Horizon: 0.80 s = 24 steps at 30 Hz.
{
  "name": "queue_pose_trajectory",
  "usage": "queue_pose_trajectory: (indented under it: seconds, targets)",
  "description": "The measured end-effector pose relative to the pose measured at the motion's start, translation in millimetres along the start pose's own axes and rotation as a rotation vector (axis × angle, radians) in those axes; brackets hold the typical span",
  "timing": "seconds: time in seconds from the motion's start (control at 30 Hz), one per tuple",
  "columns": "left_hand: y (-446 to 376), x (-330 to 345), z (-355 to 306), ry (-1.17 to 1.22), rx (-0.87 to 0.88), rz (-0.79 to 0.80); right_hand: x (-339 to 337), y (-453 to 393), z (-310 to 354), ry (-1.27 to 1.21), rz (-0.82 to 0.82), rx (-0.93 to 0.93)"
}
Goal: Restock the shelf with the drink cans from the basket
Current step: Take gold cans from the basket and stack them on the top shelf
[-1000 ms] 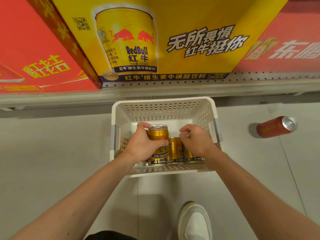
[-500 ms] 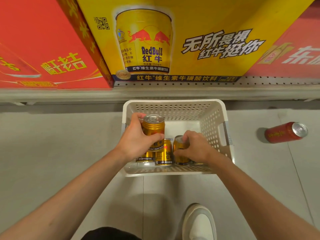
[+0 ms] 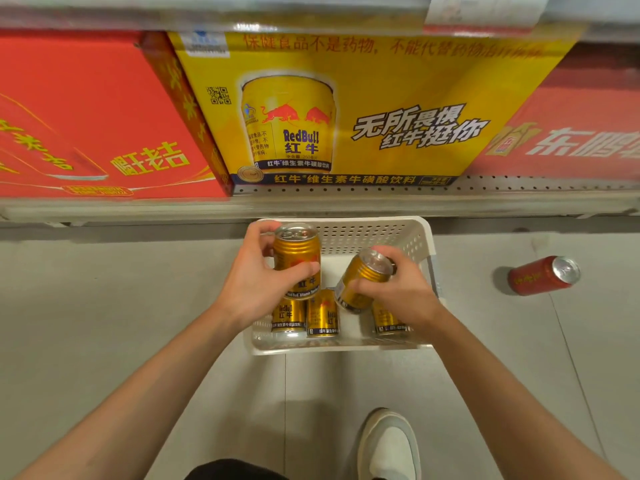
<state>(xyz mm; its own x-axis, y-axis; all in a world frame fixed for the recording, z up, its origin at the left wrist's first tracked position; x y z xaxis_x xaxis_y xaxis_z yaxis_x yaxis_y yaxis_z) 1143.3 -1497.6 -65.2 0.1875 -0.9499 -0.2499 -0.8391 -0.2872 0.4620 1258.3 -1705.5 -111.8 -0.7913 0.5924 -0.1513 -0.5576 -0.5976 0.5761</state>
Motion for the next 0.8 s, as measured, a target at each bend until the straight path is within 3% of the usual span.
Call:
queue_pose_trajectory:
  seconds: [0.33,0.8]
  targets:
    - [115,-52,-153,0.107,0.085,-0.134,-26,134,147,-0.160,-0.083,-0.122]
    - [375,-172,-456,0.138,0.181,-0.176,-36,406,466,-0.158,-0.127,-0.183]
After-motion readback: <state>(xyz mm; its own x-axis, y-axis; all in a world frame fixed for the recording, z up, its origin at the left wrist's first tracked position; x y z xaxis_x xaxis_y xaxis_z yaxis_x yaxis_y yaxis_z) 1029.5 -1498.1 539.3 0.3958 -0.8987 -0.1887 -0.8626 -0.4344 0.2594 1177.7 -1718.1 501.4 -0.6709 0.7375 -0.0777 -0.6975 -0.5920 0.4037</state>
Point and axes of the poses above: each hand's wrist, its own y-axis away from the middle knuckle, its own x-axis out of the palm, z = x × y, the point moved 4 cm from there along -y, towards the middle knuckle, and after that the axes turned 14 degrees about z, right-handed, at the moved point
